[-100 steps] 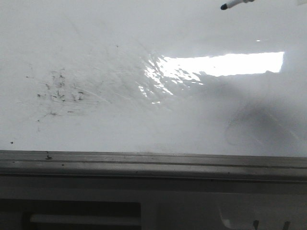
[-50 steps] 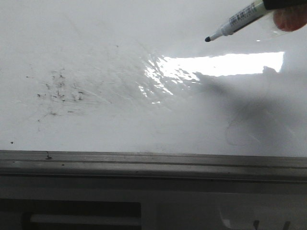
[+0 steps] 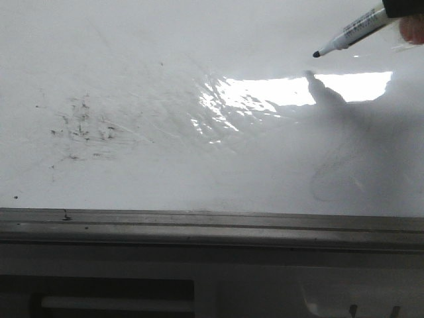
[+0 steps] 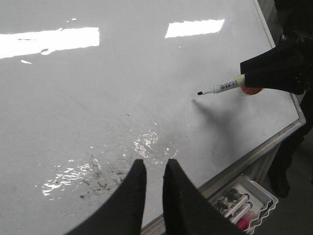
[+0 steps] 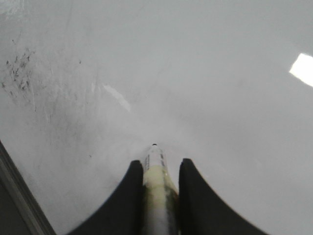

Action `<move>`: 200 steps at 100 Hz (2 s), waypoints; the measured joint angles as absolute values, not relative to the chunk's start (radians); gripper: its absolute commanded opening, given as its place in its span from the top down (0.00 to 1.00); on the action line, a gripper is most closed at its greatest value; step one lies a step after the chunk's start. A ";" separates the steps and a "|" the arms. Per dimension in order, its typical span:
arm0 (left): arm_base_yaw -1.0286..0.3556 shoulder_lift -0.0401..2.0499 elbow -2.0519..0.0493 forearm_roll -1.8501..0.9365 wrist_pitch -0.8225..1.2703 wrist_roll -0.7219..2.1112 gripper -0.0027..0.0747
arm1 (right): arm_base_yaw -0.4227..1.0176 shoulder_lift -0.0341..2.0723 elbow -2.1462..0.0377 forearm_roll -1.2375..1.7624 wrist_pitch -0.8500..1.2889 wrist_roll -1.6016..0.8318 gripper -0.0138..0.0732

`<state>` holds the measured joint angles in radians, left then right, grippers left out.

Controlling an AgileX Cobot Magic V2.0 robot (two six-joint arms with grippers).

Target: Write number 8 on whiteboard

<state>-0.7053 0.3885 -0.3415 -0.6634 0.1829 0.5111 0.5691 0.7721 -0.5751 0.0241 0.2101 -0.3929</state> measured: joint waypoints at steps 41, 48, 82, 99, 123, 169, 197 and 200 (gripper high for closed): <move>-0.705 0.389 -0.342 -0.663 0.183 0.511 0.89 | 0.569 0.844 -0.579 0.037 0.201 -0.393 0.91; -0.705 0.389 -0.342 -0.663 0.183 0.511 0.89 | 0.569 0.853 -0.581 0.046 0.194 -0.393 0.91; -0.705 0.389 -0.342 -0.663 0.183 0.511 0.89 | 0.574 0.861 -0.591 0.072 0.231 -0.390 0.91; -0.705 0.389 -0.342 -0.663 0.183 0.511 0.89 | 0.599 0.861 -0.591 0.076 0.288 -0.390 0.91; -0.705 0.389 -0.342 -0.663 0.183 0.511 0.89 | 0.564 0.848 -0.593 0.104 0.340 -0.381 0.91; -0.705 0.389 -0.342 -0.663 0.183 0.511 0.89 | 0.520 0.782 -0.579 0.126 0.482 -0.375 0.91; -0.705 0.389 -0.342 -0.663 0.183 0.511 0.89 | 0.595 0.831 -0.569 0.138 0.430 -0.375 0.91; -0.705 0.389 -0.342 -0.663 0.183 0.511 0.89 | 0.597 0.837 -0.569 0.139 0.425 -0.375 0.91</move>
